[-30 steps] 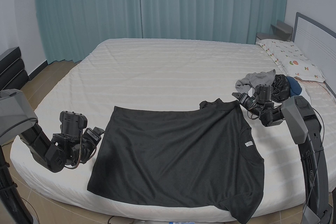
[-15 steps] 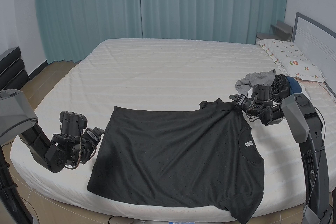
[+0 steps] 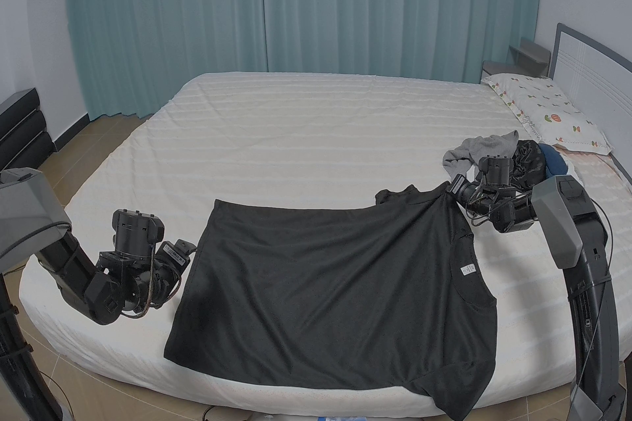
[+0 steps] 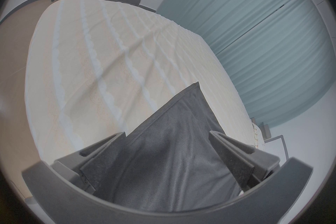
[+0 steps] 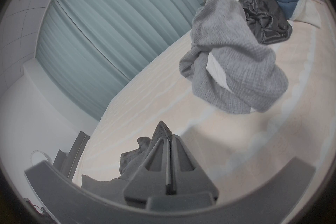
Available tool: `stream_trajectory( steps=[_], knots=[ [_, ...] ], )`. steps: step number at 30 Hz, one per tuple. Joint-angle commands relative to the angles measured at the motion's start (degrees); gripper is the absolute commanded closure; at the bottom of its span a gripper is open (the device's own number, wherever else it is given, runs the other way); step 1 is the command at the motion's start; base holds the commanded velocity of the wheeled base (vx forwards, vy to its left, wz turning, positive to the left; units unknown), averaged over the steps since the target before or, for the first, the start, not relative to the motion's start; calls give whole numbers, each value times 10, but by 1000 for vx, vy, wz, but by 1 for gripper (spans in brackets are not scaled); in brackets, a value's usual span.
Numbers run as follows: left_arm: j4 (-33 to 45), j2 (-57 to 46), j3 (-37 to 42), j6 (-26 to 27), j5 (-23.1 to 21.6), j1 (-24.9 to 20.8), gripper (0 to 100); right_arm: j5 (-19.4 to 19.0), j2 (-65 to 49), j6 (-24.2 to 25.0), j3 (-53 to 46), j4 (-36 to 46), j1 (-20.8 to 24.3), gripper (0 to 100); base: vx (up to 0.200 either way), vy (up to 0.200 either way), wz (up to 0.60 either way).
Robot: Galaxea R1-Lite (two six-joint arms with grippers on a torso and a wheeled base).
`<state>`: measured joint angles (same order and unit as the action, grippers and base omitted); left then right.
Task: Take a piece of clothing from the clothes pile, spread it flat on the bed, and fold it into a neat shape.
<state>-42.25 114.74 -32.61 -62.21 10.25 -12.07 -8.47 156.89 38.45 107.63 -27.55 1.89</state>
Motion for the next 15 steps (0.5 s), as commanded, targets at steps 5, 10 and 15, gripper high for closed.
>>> stream_trajectory(
  steps=[5,10,15],
  knots=[
    [0,0,0,0,0,1,0,2,3,0,0,2,-1,0,0,0,0],
    [-1,-5,1,1,0,0,0,-1,-26,5,-26,0,-10,0,0,0,0],
    [-1,-8,4,1,-1,-1,0,-7,-110,37,-127,-1,-29,0,0,0,0]
  ],
)
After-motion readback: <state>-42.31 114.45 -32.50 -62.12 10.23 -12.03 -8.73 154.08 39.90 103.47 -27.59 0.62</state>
